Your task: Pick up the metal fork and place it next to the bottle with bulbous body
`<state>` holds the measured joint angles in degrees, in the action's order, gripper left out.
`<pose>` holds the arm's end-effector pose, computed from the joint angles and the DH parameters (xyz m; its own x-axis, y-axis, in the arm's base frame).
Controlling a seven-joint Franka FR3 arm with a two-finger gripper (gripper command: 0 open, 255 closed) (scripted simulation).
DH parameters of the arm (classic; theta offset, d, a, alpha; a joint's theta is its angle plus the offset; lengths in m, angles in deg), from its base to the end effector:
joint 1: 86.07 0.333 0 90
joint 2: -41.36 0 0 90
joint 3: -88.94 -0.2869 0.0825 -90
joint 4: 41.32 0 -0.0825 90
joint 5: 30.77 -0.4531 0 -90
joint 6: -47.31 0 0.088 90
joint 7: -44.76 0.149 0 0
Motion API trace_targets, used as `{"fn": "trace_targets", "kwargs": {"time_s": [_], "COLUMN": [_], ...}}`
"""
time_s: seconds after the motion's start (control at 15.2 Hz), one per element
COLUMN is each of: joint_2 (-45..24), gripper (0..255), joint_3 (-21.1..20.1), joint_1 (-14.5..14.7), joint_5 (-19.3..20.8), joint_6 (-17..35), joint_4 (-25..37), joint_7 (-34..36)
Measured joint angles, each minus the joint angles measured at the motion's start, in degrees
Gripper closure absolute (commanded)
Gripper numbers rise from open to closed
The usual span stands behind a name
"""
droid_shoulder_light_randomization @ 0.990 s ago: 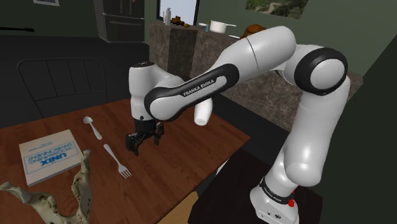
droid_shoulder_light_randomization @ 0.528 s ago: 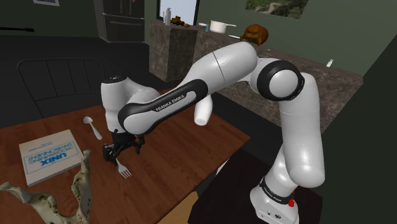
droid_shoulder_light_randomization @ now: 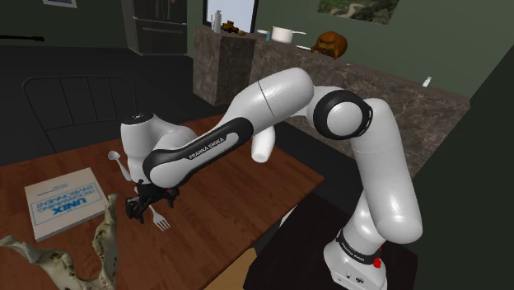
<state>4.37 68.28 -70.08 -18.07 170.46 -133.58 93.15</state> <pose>0.5945 0.4074 0.1568 0.9883 -0.1376 -0.0658 -0.1367 -0.9904 0.0191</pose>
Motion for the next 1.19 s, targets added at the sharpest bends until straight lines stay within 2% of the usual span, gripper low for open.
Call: {"fn": "trace_targets", "kwargs": {"time_s": [0.53, 0.59, 1.19], "joint_2": [-1.1, -1.1, -1.0], "gripper": [0, 255, 255], "joint_3": [0.3, 0.3, 0.1], "joint_1": [0.2, 0.2, 0.4], "joint_5": [0.4, 0.4, 0.4], "joint_6": [1.6, 1.6, 1.7], "joint_4": [-0.6, -0.6, -0.1], "joint_7": [0.3, 0.3, 0.3]}}
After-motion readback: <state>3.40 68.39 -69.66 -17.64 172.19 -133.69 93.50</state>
